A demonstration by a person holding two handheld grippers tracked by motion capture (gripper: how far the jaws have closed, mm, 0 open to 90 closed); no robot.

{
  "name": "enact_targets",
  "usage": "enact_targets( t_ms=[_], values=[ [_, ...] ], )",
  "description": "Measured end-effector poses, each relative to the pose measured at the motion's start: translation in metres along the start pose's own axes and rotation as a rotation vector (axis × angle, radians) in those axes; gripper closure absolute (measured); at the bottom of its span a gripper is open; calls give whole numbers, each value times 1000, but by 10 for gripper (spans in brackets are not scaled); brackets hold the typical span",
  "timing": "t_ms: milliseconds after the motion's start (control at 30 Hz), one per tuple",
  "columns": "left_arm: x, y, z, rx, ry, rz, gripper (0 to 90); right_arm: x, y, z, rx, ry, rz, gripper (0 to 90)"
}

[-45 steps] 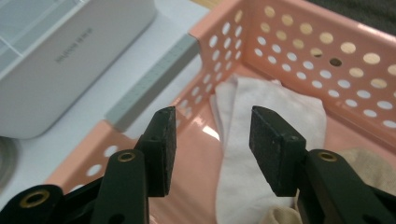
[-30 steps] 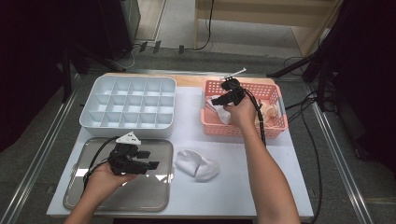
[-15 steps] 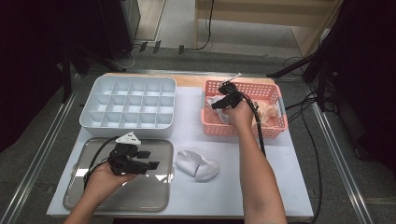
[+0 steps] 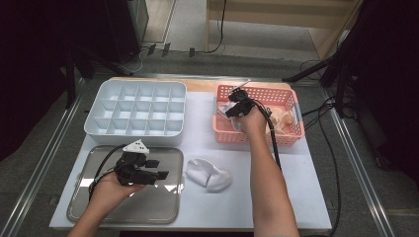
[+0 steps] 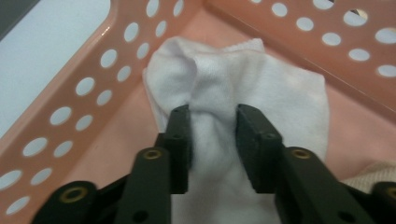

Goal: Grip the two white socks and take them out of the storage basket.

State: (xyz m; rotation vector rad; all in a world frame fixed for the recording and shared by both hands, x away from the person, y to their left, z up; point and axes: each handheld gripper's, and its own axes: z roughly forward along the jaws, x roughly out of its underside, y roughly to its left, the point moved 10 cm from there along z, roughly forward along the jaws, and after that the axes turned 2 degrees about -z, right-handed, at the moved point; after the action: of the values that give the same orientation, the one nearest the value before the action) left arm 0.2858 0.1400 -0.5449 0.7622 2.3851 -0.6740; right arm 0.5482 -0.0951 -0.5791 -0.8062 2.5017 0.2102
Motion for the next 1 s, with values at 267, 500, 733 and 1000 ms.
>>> enact_targets(
  t_ms=[267, 500, 733, 1000],
  values=[
    [0, 1, 0, 0, -1, -3, 420, 1, 1, -6, -68, 32, 65, 821],
    [-1, 1, 1, -1, -1, -4, 421, -9, 1, -24, -103, -35, 97, 824],
    [-1, -1, 2, 1, 1, 1, 421, -18, 5, -48, -136, -100, 92, 825],
    [-3, -2, 3, 4, 0, -1, 421, -20, 13, -73, -171, -126, 70, 825]
  ],
)
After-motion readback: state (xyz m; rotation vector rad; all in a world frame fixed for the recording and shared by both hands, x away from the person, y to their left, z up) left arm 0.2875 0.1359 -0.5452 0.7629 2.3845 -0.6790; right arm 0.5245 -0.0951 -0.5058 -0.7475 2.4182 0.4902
